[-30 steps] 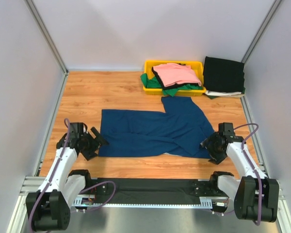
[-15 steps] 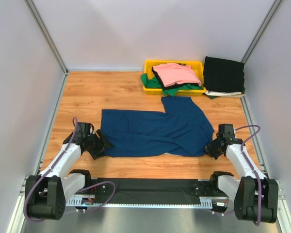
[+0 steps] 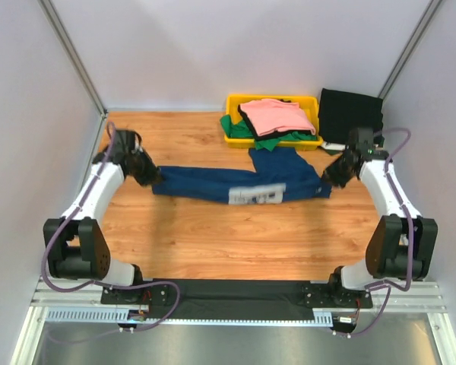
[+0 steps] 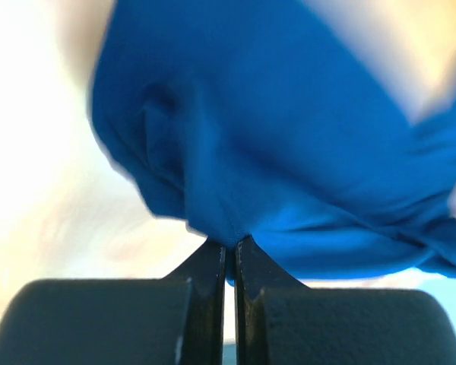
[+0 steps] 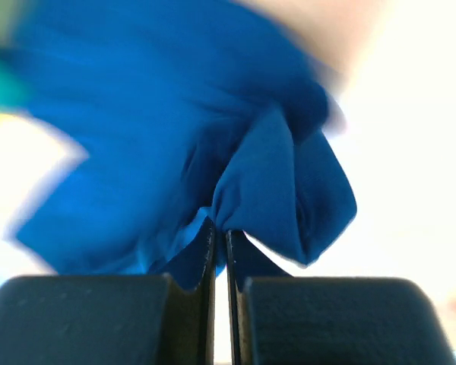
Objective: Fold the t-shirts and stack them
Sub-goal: Fold the tshirt
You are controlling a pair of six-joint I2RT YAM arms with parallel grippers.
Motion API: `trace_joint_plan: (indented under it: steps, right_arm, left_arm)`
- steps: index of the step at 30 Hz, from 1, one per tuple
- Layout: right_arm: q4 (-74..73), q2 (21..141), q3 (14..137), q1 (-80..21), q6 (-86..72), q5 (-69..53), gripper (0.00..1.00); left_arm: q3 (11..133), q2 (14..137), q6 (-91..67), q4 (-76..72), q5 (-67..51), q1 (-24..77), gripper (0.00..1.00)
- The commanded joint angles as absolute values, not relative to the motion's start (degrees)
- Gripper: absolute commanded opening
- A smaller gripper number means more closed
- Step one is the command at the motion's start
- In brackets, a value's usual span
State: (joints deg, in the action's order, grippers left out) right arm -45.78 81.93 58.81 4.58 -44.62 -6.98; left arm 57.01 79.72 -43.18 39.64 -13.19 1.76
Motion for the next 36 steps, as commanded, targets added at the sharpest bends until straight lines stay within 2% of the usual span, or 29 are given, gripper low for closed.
trace_joint_plan:
  steps: [1,3,5,8,9,13,18,22,24,25,27,28,29,30,31,32,33,35,36]
  right_arm:
    - [-53.51,81.84,78.80,4.57,-38.24,-7.22,0.00]
    - [-56.76,79.99,82.60,4.83,-37.36,-5.10,0.00]
    - [-57.48,76.14,80.17,5.10,-37.35,-4.83,0.00]
    - [-53.64,69.10,67.10,5.10,-38.58,-5.97,0.00]
    - [-52.40,67.17,59.66,5.01,-39.02,-6.24,0.00]
    - [-48.78,58.38,45.66,5.01,-40.95,-6.77,0.00]
    - [-48.60,52.13,34.73,5.01,-42.71,-5.10,0.00]
    - [-50.36,45.99,29.89,5.01,-46.40,-6.15,0.00]
    - [-51.50,43.87,29.27,5.01,-48.15,-6.15,0.06]
    - [-51.85,42.20,29.27,5.01,-48.60,-6.24,0.19]
    - [-53.87,40.96,29.35,5.01,-49.74,-6.94,0.31]
    - [-54.57,39.48,29.53,5.01,-50.01,-7.38,0.45]
    - [-56.32,38.51,29.79,5.01,-50.27,-7.99,0.54]
    - [-57.29,37.45,30.67,5.01,-50.27,-8.08,0.64]
    - [-58.61,35.35,31.46,5.01,-50.27,-7.82,0.77]
    - [-61.49,34.29,32.42,5.01,-50.19,-6.43,0.80]
    - [-62.57,33.23,34.78,5.01,-50.19,-5.63,0.81]
    - [-63.72,30.51,37.16,5.01,-50.01,-3.96,0.82]
    - [-63.37,30.15,38.31,5.01,-49.92,-3.87,0.82]
  left_arm:
    - [74.76,80.86,-38.85,47.77,-13.80,-1.66,0.00]
    - [77.77,77.28,-38.58,49.13,-12.48,-3.86,0.00]
    - [76.04,74.46,-38.58,49.48,-12.83,-5.79,0.00]
    - [67.00,68.83,-38.50,48.78,-14.15,-6.42,0.00]
    - [60.53,65.43,-38.76,48.26,-14.15,-6.59,0.00]
    - [45.64,57.77,-41.13,44.13,-13.19,-6.77,0.00]
    - [33.25,54.23,-43.76,43.33,-13.35,-7.91,0.00]
    - [31.29,50.99,-47.37,44.12,-15.82,-7.73,0.00]
    - [30.59,48.62,-49.21,44.56,-15.56,-7.73,0.00]
    - [30.76,48.08,-49.57,46.04,-15.38,-7.82,0.01]
    - [30.94,46.33,-50.09,47.19,-16.08,-7.82,0.08]
    - [31.20,45.62,-49.92,49.37,-16.26,-7.74,0.11]
    - [31.46,44.75,-49.75,50.70,-16.52,-7.82,0.14]
    - [32.16,42.74,-49.57,52.02,-16.87,-7.82,0.31]
    - [32.69,41.50,-48.61,54.99,-17.22,-7.82,0.39]
    - [33.57,40.09,-48.17,56.85,-16.27,-7.82,0.47]
    - [35.66,37.12,-47.73,58.69,-15.30,-7.82,0.62]
    - [38.22,34.12,-45.97,63.35,-12.14,-7.82,0.75]
    - [40.76,31.49,-45.18,64.24,-10.91,-7.82,0.87]
